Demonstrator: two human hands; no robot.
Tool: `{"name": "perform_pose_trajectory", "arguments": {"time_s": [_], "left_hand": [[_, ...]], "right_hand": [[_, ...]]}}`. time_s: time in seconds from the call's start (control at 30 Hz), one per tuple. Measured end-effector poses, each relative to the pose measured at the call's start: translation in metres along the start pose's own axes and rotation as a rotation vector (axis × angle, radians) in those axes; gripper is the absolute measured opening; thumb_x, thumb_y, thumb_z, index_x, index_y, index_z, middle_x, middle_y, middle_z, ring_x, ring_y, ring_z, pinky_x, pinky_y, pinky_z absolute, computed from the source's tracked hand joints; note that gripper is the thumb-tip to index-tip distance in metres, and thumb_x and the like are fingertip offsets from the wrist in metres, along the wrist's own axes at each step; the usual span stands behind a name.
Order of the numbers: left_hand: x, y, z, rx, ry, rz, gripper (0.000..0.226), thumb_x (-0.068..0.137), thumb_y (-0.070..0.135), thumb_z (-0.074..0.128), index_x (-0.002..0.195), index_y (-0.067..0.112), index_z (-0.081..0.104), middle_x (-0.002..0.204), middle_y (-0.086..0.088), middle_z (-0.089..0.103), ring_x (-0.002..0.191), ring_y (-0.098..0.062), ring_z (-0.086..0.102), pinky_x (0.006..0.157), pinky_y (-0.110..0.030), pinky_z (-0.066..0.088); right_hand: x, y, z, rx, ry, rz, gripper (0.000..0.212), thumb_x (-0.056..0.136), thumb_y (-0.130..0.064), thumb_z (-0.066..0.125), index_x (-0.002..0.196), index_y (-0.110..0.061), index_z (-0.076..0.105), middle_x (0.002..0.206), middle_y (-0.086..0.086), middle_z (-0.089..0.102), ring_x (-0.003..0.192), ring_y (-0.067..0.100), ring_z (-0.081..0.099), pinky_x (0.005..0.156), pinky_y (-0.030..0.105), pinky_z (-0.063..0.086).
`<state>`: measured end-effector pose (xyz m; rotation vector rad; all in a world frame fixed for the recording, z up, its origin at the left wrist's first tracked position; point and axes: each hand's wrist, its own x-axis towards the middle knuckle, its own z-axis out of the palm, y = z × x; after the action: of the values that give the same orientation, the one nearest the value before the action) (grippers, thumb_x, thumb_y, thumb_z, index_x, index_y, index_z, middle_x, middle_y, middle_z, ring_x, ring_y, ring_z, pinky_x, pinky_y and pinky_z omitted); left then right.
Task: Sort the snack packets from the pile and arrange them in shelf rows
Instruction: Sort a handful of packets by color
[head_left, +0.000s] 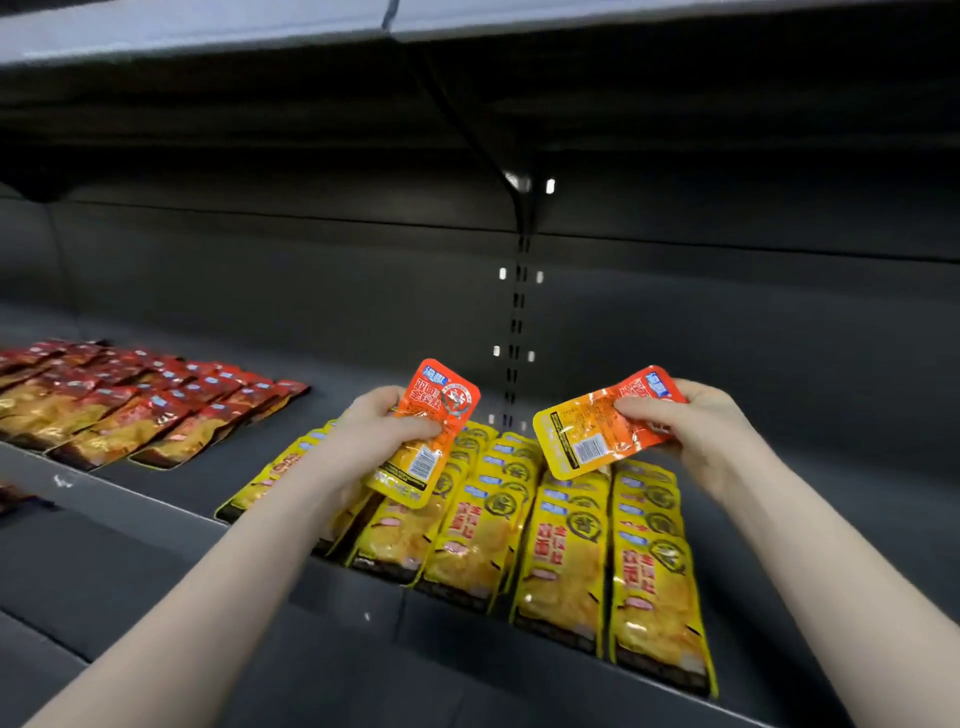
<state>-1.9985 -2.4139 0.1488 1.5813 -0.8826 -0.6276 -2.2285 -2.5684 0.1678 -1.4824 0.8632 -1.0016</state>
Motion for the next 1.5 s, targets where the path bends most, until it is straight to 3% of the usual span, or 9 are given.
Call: {"name": "perform_pose_trajectory", "arguments": {"time_s": [0.3,0.47,0.67,0.87,0.97,1.1,1.23,1.37,1.5], "left_hand": [[0.074,-0.020,-0.118,0.041,0.048,0.002,0.024,0.081,0.008,0.069,0.104,0.007,0.063,0.092,-0.011,0.071,0.075,-0.021,0.066,0.077,-0.035,0.054],[0.109,-0.041,-0.199,0.017,0.001,0.055,0.023,0.082,0.007,0.068,0.104,0.007,0.063,0.081,-0.006,0.069,0.064,-0.016,0.065,0.061,-0.026,0.053],[0.142,-0.072,-0.324,0.030,-0.092,0.065,0.017,0.082,0.011,0.069,0.098,0.012,0.064,0.089,-0.010,0.073,0.077,-0.024,0.070,0.078,-0.039,0.055],[0.170,-0.084,-0.403,-0.025,-0.115,0.048,0.015,0.083,0.013,0.069,0.097,0.012,0.064,0.087,-0.011,0.073,0.080,-0.028,0.070,0.085,-0.048,0.055],[0.176,-0.088,-0.415,-0.049,-0.147,0.041,0.016,0.083,0.015,0.069,0.097,0.012,0.064,0.088,-0.012,0.073,0.081,-0.030,0.070,0.085,-0.049,0.055],[0.180,-0.093,-0.424,-0.063,-0.200,0.043,0.020,0.084,0.016,0.069,0.102,0.012,0.064,0.089,-0.010,0.074,0.082,-0.028,0.071,0.085,-0.047,0.055],[0.186,-0.099,-0.430,-0.057,-0.230,0.033,0.020,0.082,0.017,0.069,0.101,0.014,0.064,0.090,-0.009,0.074,0.085,-0.028,0.071,0.089,-0.050,0.052],[0.189,-0.104,-0.429,-0.073,-0.245,0.021,0.018,0.082,0.014,0.069,0.100,0.012,0.064,0.088,-0.008,0.074,0.083,-0.027,0.071,0.090,-0.049,0.052],[0.190,-0.104,-0.426,-0.066,-0.268,0.032,0.016,0.082,0.014,0.069,0.098,0.012,0.064,0.091,-0.009,0.073,0.086,-0.027,0.070,0.091,-0.049,0.051]], "right_hand": [[0.047,0.001,0.153,-0.047,-0.106,0.050,0.021,0.073,-0.004,0.076,0.088,-0.009,0.063,0.077,0.008,0.069,0.065,0.016,0.067,0.057,0.024,0.055],[0.045,0.010,0.246,-0.071,-0.087,0.018,0.019,0.073,-0.005,0.076,0.089,-0.005,0.065,0.080,0.012,0.069,0.068,0.019,0.066,0.062,0.026,0.056],[0.029,0.021,0.359,0.051,0.120,0.062,0.017,0.071,-0.006,0.076,0.084,-0.007,0.064,0.080,0.014,0.066,0.068,0.025,0.063,0.066,0.033,0.053],[0.013,0.013,0.438,-0.188,0.264,0.071,0.014,0.073,-0.006,0.069,0.068,-0.012,0.058,0.058,0.008,0.050,0.046,0.017,0.043,0.038,0.019,0.031],[0.010,0.009,0.462,-0.280,0.279,0.077,0.015,0.076,0.000,0.062,0.084,-0.013,0.061,0.065,0.010,0.055,0.044,0.018,0.039,0.030,0.015,0.023],[0.009,0.013,0.481,-0.370,0.299,0.097,0.032,0.080,0.002,0.057,0.103,-0.019,0.058,0.068,0.001,0.053,0.051,0.013,0.044,0.031,0.012,0.027],[0.007,0.012,0.493,-0.412,0.277,0.153,0.016,0.082,-0.020,0.064,0.095,-0.020,0.055,0.067,-0.003,0.050,0.043,0.009,0.042,0.031,0.012,0.023],[0.004,0.000,0.499,-0.474,0.168,0.244,0.044,0.074,-0.052,0.071,0.096,-0.020,0.051,0.060,-0.002,0.046,0.046,0.010,0.036,0.035,0.017,0.024],[0.005,0.001,0.505,-0.509,0.144,0.212,0.051,0.074,-0.063,0.063,0.097,-0.019,0.051,0.057,-0.003,0.043,0.049,0.012,0.034,0.040,0.020,0.025]]}}
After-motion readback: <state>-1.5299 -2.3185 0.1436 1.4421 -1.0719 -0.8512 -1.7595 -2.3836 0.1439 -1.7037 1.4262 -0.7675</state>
